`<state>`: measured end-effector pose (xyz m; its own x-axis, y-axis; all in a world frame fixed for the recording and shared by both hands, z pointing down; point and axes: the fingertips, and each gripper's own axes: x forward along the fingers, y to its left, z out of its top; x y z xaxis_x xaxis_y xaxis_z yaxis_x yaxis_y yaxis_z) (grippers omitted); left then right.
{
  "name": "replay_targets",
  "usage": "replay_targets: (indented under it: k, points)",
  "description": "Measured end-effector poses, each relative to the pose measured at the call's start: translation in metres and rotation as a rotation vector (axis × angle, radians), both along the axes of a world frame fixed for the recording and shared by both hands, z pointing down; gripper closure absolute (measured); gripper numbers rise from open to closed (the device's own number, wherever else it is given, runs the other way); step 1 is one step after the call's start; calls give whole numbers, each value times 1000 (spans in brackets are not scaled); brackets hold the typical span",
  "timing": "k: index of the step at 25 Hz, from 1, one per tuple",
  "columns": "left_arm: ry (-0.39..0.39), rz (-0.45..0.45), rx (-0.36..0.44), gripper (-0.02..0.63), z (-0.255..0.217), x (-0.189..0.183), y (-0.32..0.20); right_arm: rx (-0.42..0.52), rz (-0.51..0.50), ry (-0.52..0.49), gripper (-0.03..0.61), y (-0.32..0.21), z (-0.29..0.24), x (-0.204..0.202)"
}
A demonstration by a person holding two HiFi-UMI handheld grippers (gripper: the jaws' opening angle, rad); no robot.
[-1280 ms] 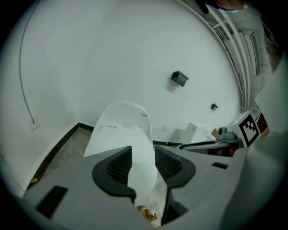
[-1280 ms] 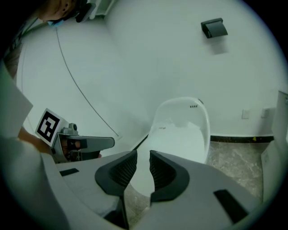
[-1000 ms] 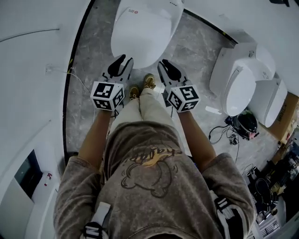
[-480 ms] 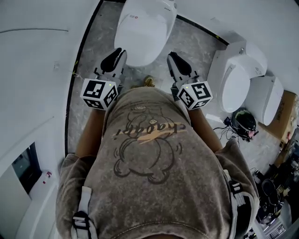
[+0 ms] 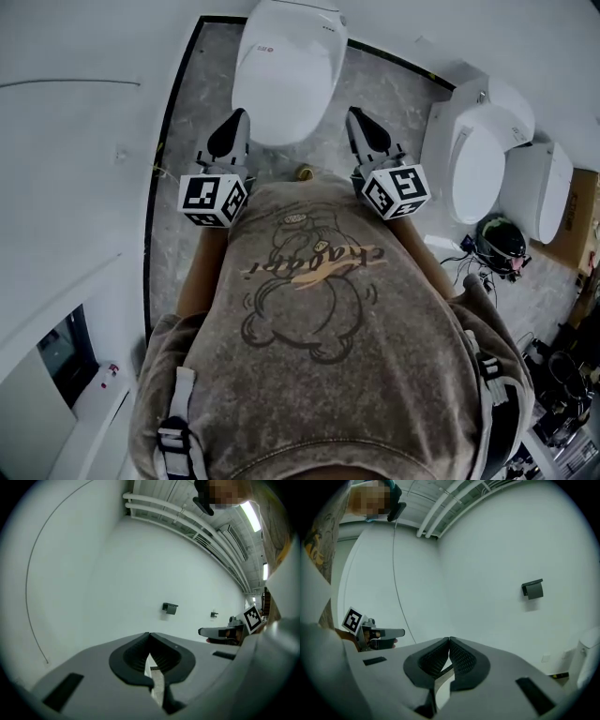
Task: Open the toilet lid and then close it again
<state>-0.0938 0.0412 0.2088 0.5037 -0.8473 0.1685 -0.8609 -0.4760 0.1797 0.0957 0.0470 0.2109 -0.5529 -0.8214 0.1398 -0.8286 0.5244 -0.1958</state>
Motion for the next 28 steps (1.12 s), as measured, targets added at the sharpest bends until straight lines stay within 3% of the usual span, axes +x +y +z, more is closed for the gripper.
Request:
replay_targets:
  k: [28]
  points:
    - [9, 17, 11, 604, -10, -8, -8, 10, 37, -1, 552, -6, -5, -11]
